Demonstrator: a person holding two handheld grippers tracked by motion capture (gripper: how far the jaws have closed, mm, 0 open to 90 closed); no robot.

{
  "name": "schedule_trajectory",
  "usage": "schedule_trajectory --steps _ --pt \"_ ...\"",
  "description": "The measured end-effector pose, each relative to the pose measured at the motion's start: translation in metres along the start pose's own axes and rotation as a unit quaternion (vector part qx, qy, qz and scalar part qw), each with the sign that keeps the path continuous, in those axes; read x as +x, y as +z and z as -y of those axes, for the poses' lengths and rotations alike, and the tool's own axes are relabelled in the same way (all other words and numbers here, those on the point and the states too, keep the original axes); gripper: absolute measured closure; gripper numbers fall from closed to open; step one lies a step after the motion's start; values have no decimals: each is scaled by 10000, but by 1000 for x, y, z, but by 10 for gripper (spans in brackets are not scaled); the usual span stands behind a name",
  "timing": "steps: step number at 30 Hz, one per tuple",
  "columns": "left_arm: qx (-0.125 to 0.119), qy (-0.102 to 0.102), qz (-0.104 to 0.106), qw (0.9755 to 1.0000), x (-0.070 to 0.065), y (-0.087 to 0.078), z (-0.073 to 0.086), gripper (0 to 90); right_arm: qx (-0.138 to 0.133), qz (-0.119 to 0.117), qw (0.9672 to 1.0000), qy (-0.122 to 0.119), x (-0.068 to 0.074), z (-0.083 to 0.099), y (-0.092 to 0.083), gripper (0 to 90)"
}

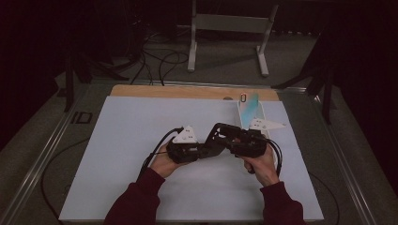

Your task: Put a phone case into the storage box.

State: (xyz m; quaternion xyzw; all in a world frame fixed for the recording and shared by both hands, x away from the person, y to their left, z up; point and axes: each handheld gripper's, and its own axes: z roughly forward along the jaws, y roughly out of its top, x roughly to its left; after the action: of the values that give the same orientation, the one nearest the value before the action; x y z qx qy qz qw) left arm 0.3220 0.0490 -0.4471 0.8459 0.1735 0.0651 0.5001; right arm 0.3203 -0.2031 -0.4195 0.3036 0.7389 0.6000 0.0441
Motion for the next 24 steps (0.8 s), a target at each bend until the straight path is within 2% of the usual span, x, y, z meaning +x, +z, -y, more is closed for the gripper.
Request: schedule_trajectory --steps 7,8,9,10,11,13,17,24 --pt "1 63 -6 10000 -3 -1 -1 799 32 74 9999 -87 2 -1 -1 438" --pt "-22 84 -6 10000 -3 -2 -1 800 38 93 9999 -97 3 -1 -2 391" --pt "-34 73 -58 10000 -3 -3 -2 802 54 230 9996 -129 4 -1 -1 303" --pt "-52 71 -75 9999 -3 -4 -2 803 107 375 9991 -182 4 -1 -1 289" --pt "-52 71 -75 9999 -3 -4 -2 803 107 375 9991 -182 4 -1 -1 289" --pt "-47 88 -328 9994 -3 -6 -3 804 134 525 9983 -191 5 -1 -1 211" --pt "-28 32 -641 9979 -4 -6 -3 804 121 835 9963 -156 7 -2 0 145" --pt "-28 -182 -944 9954 -3 -2 -2 804 -91 1182 9929 84 6 -8 1 138"
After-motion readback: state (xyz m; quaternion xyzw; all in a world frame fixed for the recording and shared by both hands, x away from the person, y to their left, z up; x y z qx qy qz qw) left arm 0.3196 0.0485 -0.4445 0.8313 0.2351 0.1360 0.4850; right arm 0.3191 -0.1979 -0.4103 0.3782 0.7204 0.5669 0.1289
